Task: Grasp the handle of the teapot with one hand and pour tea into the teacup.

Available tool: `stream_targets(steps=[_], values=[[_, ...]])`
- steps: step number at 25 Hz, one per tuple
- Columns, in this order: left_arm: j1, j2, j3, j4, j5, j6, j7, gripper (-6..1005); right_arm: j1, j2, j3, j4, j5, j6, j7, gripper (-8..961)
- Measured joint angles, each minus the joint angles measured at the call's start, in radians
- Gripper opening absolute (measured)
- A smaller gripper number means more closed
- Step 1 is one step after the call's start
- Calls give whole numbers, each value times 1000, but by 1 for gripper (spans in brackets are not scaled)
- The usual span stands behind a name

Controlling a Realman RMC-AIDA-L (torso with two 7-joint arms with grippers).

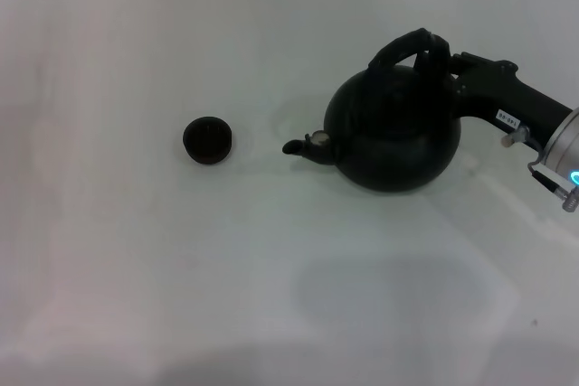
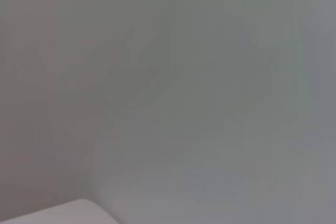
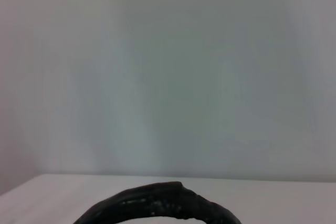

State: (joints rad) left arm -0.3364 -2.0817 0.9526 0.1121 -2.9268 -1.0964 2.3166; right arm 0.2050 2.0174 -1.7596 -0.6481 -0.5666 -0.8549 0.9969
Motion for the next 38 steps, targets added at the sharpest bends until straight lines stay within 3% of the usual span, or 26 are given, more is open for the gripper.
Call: stream_targets(steps=[9,14,22,27,33,35,38], values=[[-4,0,0,0,0,-2,0,877,-5,1,0,3,0,-3,-21,291],[-1,0,0,0,0,-3,0,877,-7,-1,1,3,-1,-6,-21,375],[1,0,-1,0,0,-5,-2,877,-42,-18,26,16,2,-95,-14,686],[-6,0,-5,1,0,-5,-2,877,-49,-25,85,108,0,-221,-2,854],[-11,1,-3,7,0,-4,3,877,-48,-36,137,176,4,-288,4,862],[-16,1,3,7,5,-3,18,877,-48,-29,186,196,5,-292,-5,860],[-24,3,14,8,49,-4,65,877,-38,-4,294,221,7,-287,-72,857]])
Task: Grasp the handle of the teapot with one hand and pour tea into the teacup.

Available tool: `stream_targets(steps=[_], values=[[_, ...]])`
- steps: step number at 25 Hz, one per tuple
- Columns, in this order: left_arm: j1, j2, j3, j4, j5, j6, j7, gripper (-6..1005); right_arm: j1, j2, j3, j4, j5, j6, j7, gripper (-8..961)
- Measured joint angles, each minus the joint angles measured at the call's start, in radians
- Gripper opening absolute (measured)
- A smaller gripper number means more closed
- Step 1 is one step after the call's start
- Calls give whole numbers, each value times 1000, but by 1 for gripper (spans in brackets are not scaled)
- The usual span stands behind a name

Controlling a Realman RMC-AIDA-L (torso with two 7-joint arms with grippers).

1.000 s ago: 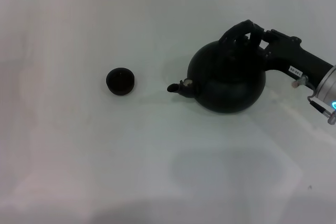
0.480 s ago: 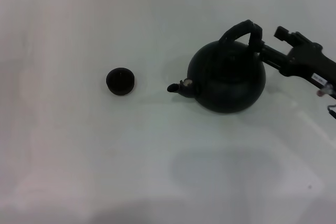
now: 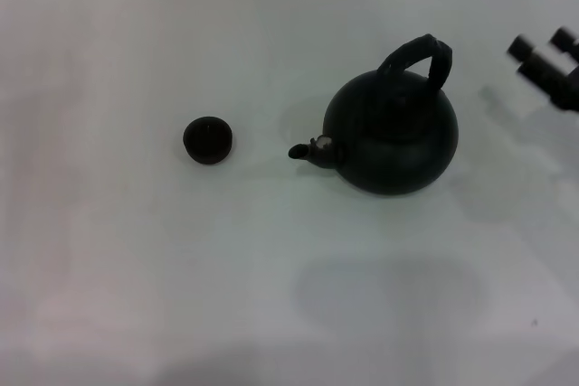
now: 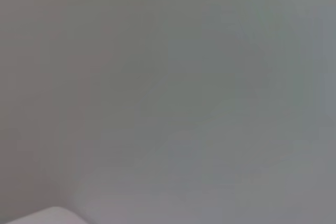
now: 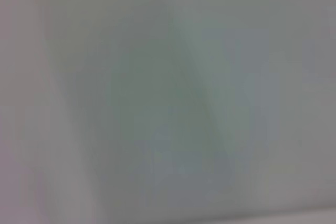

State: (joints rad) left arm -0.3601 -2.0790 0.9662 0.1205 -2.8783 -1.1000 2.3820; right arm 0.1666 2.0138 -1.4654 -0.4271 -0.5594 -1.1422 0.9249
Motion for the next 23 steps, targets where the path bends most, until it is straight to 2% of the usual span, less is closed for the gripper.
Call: stream_targets(steps=[4,11,23], values=[[-17,2,4,2,90,-1,32,877,25,13,64,11,60,3,-94,857],[-27,3,5,10,217,-2,87,877,94,14,34,38,267,37,-268,857],[-34,4,40,14,245,8,103,877,124,13,33,38,299,69,-323,857]])
